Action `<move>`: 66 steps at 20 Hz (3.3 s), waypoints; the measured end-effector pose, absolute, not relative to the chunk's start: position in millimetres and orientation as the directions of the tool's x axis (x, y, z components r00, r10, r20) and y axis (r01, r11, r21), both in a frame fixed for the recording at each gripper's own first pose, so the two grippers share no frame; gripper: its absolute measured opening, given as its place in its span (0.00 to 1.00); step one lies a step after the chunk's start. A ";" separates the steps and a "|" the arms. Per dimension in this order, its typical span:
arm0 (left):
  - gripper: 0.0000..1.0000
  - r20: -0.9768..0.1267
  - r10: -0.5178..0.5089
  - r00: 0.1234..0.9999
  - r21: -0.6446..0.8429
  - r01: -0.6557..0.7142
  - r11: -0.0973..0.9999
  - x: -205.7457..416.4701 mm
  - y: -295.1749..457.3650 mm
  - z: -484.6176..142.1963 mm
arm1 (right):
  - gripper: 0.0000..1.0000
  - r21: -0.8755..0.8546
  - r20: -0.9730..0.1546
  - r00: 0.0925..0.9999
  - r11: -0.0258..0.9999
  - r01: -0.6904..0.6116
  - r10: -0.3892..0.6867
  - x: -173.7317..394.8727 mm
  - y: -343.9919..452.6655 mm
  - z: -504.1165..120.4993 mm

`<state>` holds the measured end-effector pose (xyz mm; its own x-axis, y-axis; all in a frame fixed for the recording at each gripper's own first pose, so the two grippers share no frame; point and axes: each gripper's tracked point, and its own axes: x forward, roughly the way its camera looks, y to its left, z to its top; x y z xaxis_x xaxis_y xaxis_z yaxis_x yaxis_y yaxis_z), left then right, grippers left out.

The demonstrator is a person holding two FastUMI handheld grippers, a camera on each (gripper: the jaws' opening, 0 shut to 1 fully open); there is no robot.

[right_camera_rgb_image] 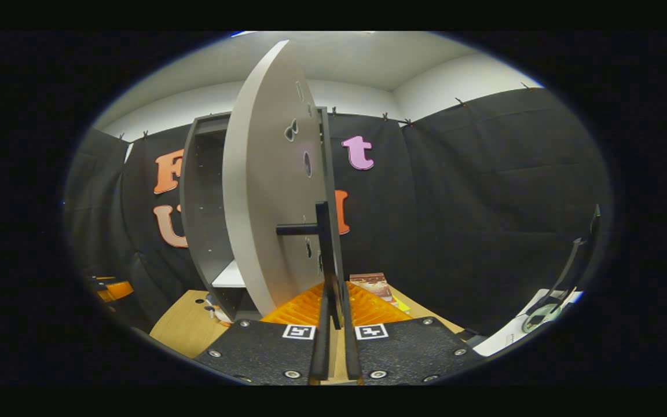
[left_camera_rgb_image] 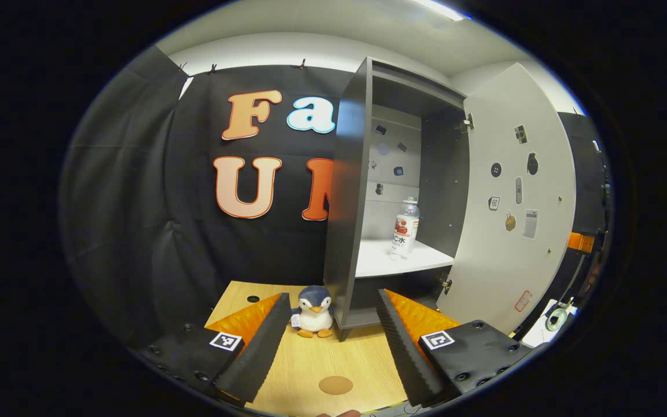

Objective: Open the cabinet door with the right hand, grasp the bottle in the cabinet with the left hand and place it on the coaster, then close the cabinet door with the right hand.

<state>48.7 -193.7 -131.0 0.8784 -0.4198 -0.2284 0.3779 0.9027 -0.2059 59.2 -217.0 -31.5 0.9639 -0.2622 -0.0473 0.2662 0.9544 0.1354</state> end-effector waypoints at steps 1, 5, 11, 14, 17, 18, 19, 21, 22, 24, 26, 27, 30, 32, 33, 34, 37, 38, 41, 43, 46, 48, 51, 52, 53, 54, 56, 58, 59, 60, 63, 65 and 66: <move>0.99 -0.231 -0.420 0.878 -0.204 0.378 0.903 49.3 -196.8 -131.2 | 0.11 0.131 -0.028 0.965 0.956 0.261 -0.259 57.4 -223.1 -29.9; 0.97 -0.246 -0.418 0.874 -0.206 0.375 0.904 55.3 -206.4 -138.5 | 0.00 0.130 -0.013 0.976 0.967 0.218 -0.218 54.2 -241.5 -30.8; 0.97 -0.260 -0.425 0.867 -0.219 0.375 0.901 61.4 -222.1 -142.9 | 0.14 0.156 0.002 0.990 0.978 0.139 -0.141 53.2 -268.8 -34.0; 0.97 -0.258 -0.427 0.867 -0.214 0.380 0.900 65.0 -228.5 -142.7 | 0.00 0.148 0.004 0.994 0.983 0.110 -0.111 52.2 -278.6 -35.4; 0.97 -0.259 -0.429 0.866 -0.210 0.383 0.900 66.9 -236.1 -144.9 | 0.00 0.151 0.006 0.996 0.985 0.088 -0.090 52.9 -286.1 -36.2; 0.97 -0.259 -0.429 0.865 -0.211 0.383 0.899 69.4 -239.0 -145.0 | 0.00 0.155 0.009 0.996 0.984 0.083 -0.086 54.2 -287.4 -35.6; 0.97 -0.259 -0.431 0.864 -0.212 0.385 0.898 71.1 -243.3 -146.2 | 0.00 0.159 0.010 0.997 0.984 0.078 -0.081 53.7 -289.1 -36.0; 0.97 -0.254 -0.432 0.865 -0.205 0.388 0.899 74.9 -249.3 -145.7 | 0.00 0.153 0.013 0.997 0.986 0.069 -0.072 53.9 -291.0 -35.7; 0.99 -0.246 -0.434 0.867 -0.203 0.391 0.898 77.3 -253.1 -144.0 | 0.04 0.153 0.012 0.998 0.986 0.066 -0.069 54.2 -292.4 -36.8; 0.99 -0.220 -0.440 0.871 -0.206 0.399 0.893 85.7 -266.5 -138.9 | 0.00 0.159 0.006 0.998 0.985 0.064 -0.066 52.8 -293.5 -37.1; 0.97 -0.184 -0.452 0.873 -0.196 0.418 0.887 98.9 -285.0 -130.3 | 0.00 0.155 0.004 0.998 0.986 0.066 -0.067 53.2 -293.5 -37.2; 0.97 -0.172 -0.452 0.875 -0.186 0.422 0.888 106.1 -295.4 -125.9 | 0.02 0.149 0.002 0.998 0.987 0.068 -0.069 54.5 -292.4 -37.5; 0.96 -0.139 -0.456 0.879 -0.181 0.430 0.885 129.5 -326.2 -116.2 | 0.04 0.130 -0.011 0.996 0.988 0.086 -0.085 52.9 -291.1 -37.7; 0.99 -0.132 -0.477 0.869 -0.196 0.449 0.872 141.2 -351.6 -114.1 | 0.00 0.126 -0.017 0.995 0.987 0.095 -0.093 50.5 -290.7 -37.5; 0.99 -0.130 -0.477 0.869 -0.192 0.450 0.872 148.1 -362.4 -114.0 | 0.04 0.127 -0.021 0.995 0.987 0.099 -0.097 48.0 -290.1 -38.0; 0.94 -0.125 -0.482 0.867 -0.189 0.456 0.870 156.2 -372.7 -112.9 | 0.16 0.127 -0.022 0.994 0.986 0.109 -0.107 42.6 -292.0 -37.8; 0.99 -0.097 -0.493 0.865 -0.179 0.472 0.863 174.5 -401.5 -107.1 | 0.18 0.123 -0.013 0.988 0.981 0.153 -0.153 24.1 -299.7 -35.0; 0.94 -0.090 -0.490 0.867 -0.173 0.471 0.865 181.3 -408.9 -106.4 | 0.00 0.126 0.007 0.988 0.980 0.154 -0.156 17.4 -296.0 -28.0; 0.97 -0.092 -0.486 0.869 -0.164 0.469 0.868 197.5 -427.2 -109.2 | 0.07 0.129 0.066 0.984 0.980 0.155 -0.164 -1.9 -282.5 -6.9; 0.94 -0.094 -0.480 0.872 -0.166 0.462 0.871 208.2 -436.3 -109.9 | 0.07 0.100 0.087 0.982 0.982 0.159 -0.168 -9.7 -269.8 3.7; 0.95 -0.092 -0.475 0.875 -0.163 0.457 0.875 225.4 -446.9 -111.6 | 0.12 0.100 0.124 0.983 0.987 0.123 -0.135 -20.4 -235.9 22.0; 0.96 -0.102 -0.468 0.878 -0.153 0.451 0.879 235.0 -453.5 -116.7 | 0.00 0.062 0.137 0.983 0.992 0.111 -0.118 -24.1 -220.0 24.8; 0.96 -0.090 -0.474 0.876 -0.150 0.459 0.876 245.9 -463.2 -116.5 | 0.14 0.062 0.112 0.992 0.997 0.052 -0.058 -18.2 -188.4 19.2; 0.96 -0.081 -0.483 0.872 -0.153 0.468 0.870 250.7 -470.5 -115.5 | 0.16 0.063 0.113 0.993 0.997 0.039 -0.046 -14.4 -181.1 17.6; 0.94 -0.078 -0.485 0.871 -0.147 0.471 0.870 255.0 -474.6 -115.4 | 0.14 0.064 0.108 0.994 0.998 0.028 -0.034 -9.4 -174.8 14.5; 0.96 -0.080 -0.482 0.872 -0.138 0.469 0.872 260.5 -477.9 -115.3 | 0.19 0.066 0.095 0.995 0.998 0.014 -0.020 -4.3 -167.3 9.8; 0.96 -0.078 -0.489 0.869 -0.123 0.478 0.870 268.5 -486.2 -116.7 | 0.16 0.077 0.070 0.998 0.997 -0.012 0.007 7.0 -154.8 2.1; 0.96 -0.082 -0.495 0.865 -0.123 0.484 0.866 279.4 -496.7 -121.6 | 0.23 0.088 0.054 0.998 0.996 -0.026 0.022 21.9 -151.9 -5.4; 0.96 -0.085 -0.498 0.863 -0.124 0.487 0.865 283.2 -500.5 -123.3 | 0.19 0.098 0.046 0.998 0.995 -0.034 0.030 30.6 -150.1 -8.4; 0.99 -0.084 -0.501 0.862 -0.122 0.490 0.863 287.1 -505.3 -124.9 | 0.19 0.107 0.038 0.998 0.993 -0.046 0.042 36.4 -146.2 -11.8; 0.97 -0.078 -0.506 0.859 -0.104 0.498 0.861 301.1 -520.1 -127.6 | 0.19 0.121 0.022 0.998 0.990 -0.066 0.064 49.4 -140.5 -18.1; 0.99 -0.088 -0.503 0.860 -0.088 0.496 0.864 308.5 -526.1 -133.3 | 0.19 0.141 0.012 0.997 0.987 -0.079 0.078 56.0 -136.9 -22.0; 0.97 -0.089 -0.504 0.859 -0.088 0.497 0.863 309.3 -529.4 -133.6 | 0.19 0.149 0.005 0.996 0.985 -0.085 0.085 58.8 -135.4 -24.5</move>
<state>309.3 -529.4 -133.6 0.8592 -0.5039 -0.0886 0.4972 0.8632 -0.0878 58.8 -135.4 -24.5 0.9964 0.0850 0.0050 -0.0848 0.9852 0.1492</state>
